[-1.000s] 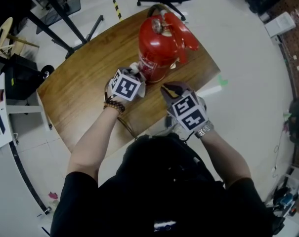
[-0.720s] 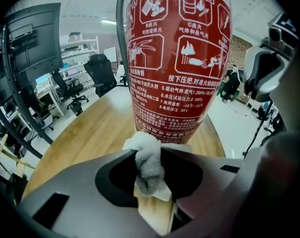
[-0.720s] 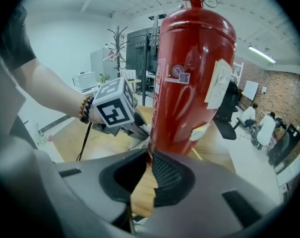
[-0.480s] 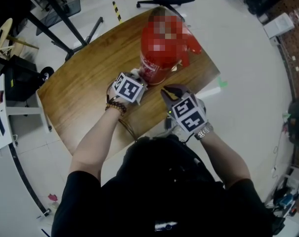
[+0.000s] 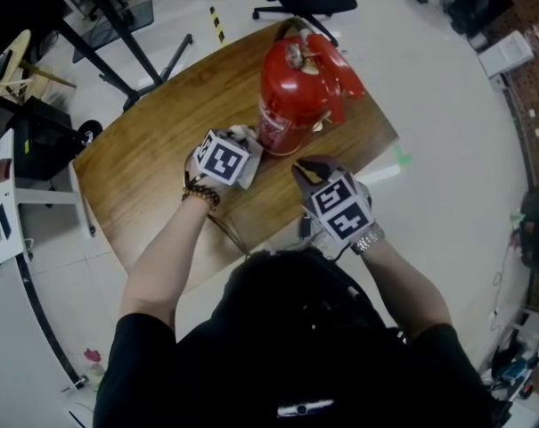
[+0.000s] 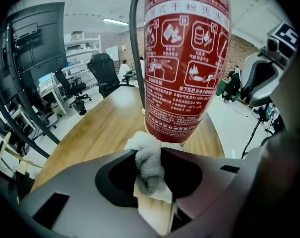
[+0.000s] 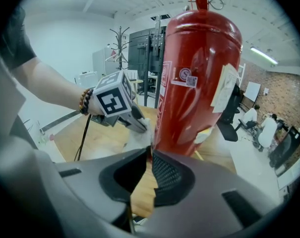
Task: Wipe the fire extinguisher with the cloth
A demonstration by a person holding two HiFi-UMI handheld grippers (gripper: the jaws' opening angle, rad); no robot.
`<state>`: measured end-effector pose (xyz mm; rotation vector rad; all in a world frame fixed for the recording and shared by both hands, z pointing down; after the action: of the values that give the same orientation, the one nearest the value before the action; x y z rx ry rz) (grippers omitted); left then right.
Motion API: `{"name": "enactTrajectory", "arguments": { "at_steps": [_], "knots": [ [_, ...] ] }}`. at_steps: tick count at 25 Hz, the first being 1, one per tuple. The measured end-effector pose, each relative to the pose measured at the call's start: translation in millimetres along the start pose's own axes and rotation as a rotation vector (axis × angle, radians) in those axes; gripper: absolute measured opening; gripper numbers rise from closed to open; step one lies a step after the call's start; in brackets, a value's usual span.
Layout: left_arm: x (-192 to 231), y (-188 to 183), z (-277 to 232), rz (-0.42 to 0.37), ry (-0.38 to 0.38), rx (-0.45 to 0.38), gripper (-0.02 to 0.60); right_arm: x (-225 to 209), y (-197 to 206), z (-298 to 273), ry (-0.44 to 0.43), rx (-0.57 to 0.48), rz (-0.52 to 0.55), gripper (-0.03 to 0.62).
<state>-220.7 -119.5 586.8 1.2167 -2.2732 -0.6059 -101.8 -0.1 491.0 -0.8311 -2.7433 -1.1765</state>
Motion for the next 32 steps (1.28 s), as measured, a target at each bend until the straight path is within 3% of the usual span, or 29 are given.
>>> {"name": "enactTrajectory", "arguments": {
  "at_steps": [5, 15, 22, 28, 32],
  "knots": [
    [13, -22, 53, -0.013, -0.067, -0.061, 0.110, 9, 0, 3, -0.025, 0.003, 0.021, 0.052],
    [26, -115, 174, -0.120, -0.138, -0.209, 0.110, 14, -7, 13, -0.032, -0.013, 0.051, 0.052],
    [-3, -191, 242, -0.184, -0.028, -0.427, 0.110, 8, -6, 22, 0.000, -0.020, 0.042, 0.052],
    [-25, -235, 271, -0.262, 0.056, -0.551, 0.110, -4, -3, 29, 0.042, -0.026, 0.015, 0.052],
    [-35, -252, 267, -0.311, 0.115, -0.578, 0.110, -11, -1, 31, 0.063, -0.027, -0.012, 0.052]
  ]
}}
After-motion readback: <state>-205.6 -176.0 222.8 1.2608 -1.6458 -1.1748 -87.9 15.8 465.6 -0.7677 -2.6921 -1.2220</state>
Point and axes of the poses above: the fingertips, and each gripper's own axes: z backward along the fingers, x to its left, y out of its underside, the point moved 4 cm from there along z, backward along the fingers, and after that the axes turned 13 degrees about y, right-handed, at the moved point
